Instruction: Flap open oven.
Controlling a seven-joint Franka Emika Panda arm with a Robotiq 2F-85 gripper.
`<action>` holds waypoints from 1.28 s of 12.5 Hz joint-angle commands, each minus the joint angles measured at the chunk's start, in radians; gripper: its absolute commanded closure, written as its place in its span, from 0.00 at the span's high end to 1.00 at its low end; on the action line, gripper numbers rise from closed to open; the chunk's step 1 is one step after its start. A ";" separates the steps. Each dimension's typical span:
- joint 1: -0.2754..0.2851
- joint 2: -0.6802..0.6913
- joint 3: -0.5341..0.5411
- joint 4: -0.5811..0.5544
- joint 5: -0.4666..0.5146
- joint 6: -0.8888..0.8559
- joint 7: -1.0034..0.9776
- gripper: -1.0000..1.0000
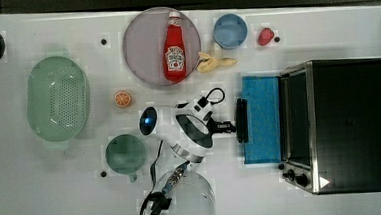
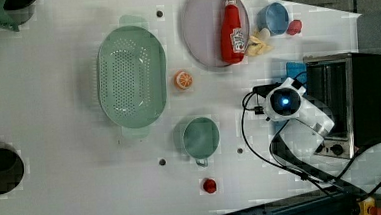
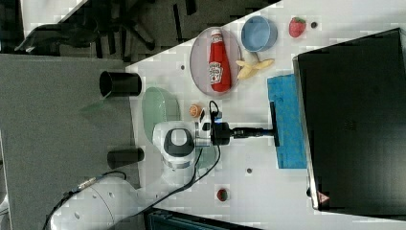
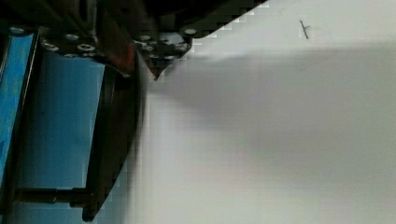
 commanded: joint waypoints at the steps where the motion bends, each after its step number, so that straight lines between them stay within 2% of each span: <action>1: -0.022 -0.021 -0.015 0.020 -0.005 0.004 0.076 0.18; 3: -0.022 -0.049 -0.013 0.032 0.012 0.033 0.078 0.18; 5: -0.023 -0.123 -0.014 0.037 0.094 0.042 0.078 0.18; 8: -0.028 -0.281 -0.016 0.037 0.383 0.028 0.076 0.18; 10: -0.028 -0.386 -0.015 0.038 0.537 -0.035 0.072 0.18; 16: -0.027 -0.644 -0.019 0.111 0.840 -0.315 0.073 0.18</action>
